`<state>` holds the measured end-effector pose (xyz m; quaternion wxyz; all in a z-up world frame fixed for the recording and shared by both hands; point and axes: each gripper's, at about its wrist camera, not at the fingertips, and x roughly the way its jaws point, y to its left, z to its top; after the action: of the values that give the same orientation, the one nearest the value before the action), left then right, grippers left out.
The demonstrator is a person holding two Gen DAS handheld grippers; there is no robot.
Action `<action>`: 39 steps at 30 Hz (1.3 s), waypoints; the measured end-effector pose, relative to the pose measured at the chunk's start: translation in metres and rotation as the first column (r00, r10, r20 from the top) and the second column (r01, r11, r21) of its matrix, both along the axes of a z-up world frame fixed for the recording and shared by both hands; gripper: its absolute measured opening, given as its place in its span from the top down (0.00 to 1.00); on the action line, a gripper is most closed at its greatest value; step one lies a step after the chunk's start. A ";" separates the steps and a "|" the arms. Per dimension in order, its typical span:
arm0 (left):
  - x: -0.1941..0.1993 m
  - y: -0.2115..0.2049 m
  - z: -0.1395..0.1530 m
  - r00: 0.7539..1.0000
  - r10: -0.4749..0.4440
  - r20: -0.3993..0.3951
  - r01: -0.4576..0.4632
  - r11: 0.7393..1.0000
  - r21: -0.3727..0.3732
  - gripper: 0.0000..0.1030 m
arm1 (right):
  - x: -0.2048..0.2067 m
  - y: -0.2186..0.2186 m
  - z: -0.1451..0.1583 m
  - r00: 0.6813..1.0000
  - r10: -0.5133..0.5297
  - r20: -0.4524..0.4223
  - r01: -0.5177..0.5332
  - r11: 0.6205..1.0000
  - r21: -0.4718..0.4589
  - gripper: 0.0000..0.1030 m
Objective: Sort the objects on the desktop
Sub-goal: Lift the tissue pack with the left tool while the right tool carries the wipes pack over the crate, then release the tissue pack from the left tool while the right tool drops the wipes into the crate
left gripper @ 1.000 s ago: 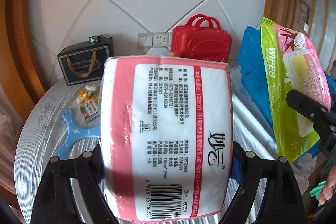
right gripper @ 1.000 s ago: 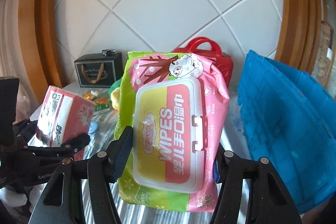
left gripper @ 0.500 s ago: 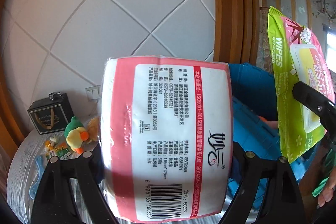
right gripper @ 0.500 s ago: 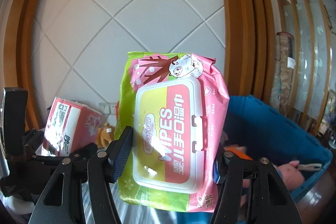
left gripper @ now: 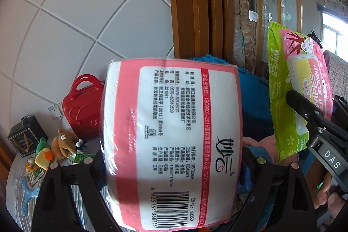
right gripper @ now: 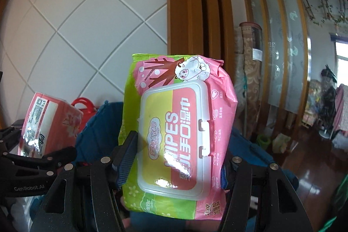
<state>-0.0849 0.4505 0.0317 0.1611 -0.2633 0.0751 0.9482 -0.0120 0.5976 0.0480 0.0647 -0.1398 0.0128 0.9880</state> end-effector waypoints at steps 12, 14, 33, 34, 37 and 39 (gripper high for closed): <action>-0.007 0.028 -0.005 0.999 0.026 0.036 -0.025 0.999 -0.023 0.08 | -0.019 0.031 -0.017 0.999 -0.036 0.022 0.036 0.999 -0.002 0.08; -0.005 0.029 -0.004 0.999 0.028 0.024 -0.028 0.999 -0.019 0.05 | -0.015 0.035 -0.013 0.999 -0.053 -0.008 0.053 0.999 0.009 0.00; 0.022 -0.025 0.004 0.993 0.118 -0.026 -0.115 0.990 0.079 0.03 | -0.003 0.031 -0.014 1.000 0.004 0.025 -0.003 1.000 -0.010 0.00; 0.024 -0.033 0.004 0.991 0.132 -0.028 -0.130 0.988 0.083 0.03 | -0.002 0.026 -0.013 1.000 0.015 0.024 -0.015 1.000 -0.011 0.00; 0.029 -0.059 0.004 0.983 0.180 -0.029 -0.176 0.979 0.102 0.03 | -0.002 0.010 -0.010 0.998 0.060 0.015 -0.060 0.998 -0.015 0.00; 0.033 -0.080 0.004 0.977 0.211 -0.029 -0.206 0.972 0.116 0.03 | -0.002 -0.004 -0.006 0.996 0.095 0.004 -0.095 0.995 -0.016 0.00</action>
<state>-0.0519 0.3709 0.0357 0.0735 -0.2409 -0.0029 0.9677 -0.0137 0.5937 0.0416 0.0168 -0.1430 0.0137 0.9895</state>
